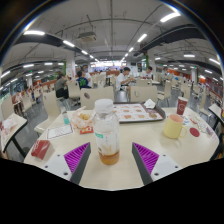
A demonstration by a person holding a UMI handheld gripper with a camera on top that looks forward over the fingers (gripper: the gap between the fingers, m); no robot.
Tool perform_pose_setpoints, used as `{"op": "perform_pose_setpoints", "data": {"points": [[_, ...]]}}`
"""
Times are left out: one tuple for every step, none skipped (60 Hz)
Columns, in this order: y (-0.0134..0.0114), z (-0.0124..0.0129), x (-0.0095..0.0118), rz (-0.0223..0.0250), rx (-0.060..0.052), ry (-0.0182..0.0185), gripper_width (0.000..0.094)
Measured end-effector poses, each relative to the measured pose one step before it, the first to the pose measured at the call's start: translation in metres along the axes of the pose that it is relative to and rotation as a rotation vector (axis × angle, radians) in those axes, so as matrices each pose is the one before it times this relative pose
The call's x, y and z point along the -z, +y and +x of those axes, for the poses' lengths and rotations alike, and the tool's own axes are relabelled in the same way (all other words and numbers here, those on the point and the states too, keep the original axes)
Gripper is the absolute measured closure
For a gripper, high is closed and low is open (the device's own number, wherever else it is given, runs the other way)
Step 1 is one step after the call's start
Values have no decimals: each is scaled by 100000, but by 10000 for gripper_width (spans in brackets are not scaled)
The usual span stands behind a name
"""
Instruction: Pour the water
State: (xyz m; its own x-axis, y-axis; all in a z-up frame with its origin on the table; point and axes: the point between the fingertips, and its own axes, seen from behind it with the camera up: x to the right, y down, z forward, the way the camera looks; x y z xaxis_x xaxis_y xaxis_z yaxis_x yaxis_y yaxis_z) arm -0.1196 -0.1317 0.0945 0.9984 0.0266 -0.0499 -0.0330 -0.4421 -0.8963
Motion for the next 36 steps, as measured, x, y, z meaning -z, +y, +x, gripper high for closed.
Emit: {"op": "perform_pose_setpoints", "data": {"points": [[-199, -284, -627, 796, -443, -65, 87], [-189, -226, -622, 737, -362, -15, 89], [-143, -163, -608, 647, -265, 148, 89], [-109, 28, -474, 452, -117, 281, 91], [-65, -69, -526, 541, 42, 347, 95], [-88, -125, -544, 562, 182, 263, 102], [-92, -93, -527, 621, 249, 220, 107], [-79, -52, -489, 636, 262, 309, 114], [-104, -6, -455, 712, 193, 486, 124], [-219, 81, -744, 821, 94, 370, 135], [83, -170, -175, 571, 149, 456, 158], [51, -62, -355, 322, 241, 191, 185], [96, -81, -368, 114, 221, -35, 221], [110, -99, -313, 104, 85, -142, 261], [53, -55, -286, 305, 80, 25, 299], [-88, 184, -389, 559, 193, 674, 332], [-46, 164, -198, 760, 594, 909, 366], [-1, 10, -99, 480, 425, 216, 374], [-146, -38, -44, 794, 82, 68, 376], [-72, 15, 37, 277, -15, -115, 384], [-28, -29, 10, 265, -67, -90, 395], [-40, -29, -1, 379, -14, -150, 404], [-6, -8, -10, 179, 166, -128, 420], [-13, 11, 4, 63, 239, -97, 433], [62, -62, -95, 178, 254, 120, 445], [-45, 47, 50, -42, 112, -184, 457], [-6, 7, 45, -108, -101, -295, 466], [-13, -17, 34, -85, -180, -369, 486], [4, 7, 27, -198, 17, -196, 494], [5, 4, 35, -262, 25, -117, 493], [6, -28, -14, -300, 222, -237, 528], [61, 19, -5, -487, 311, 27, 527], [8, -22, -5, -345, 277, -217, 528], [36, -40, 15, -590, 356, -318, 528], [-19, -39, 13, -443, 98, -369, 527], [-19, -48, 9, -585, -285, -395, 528]]}}
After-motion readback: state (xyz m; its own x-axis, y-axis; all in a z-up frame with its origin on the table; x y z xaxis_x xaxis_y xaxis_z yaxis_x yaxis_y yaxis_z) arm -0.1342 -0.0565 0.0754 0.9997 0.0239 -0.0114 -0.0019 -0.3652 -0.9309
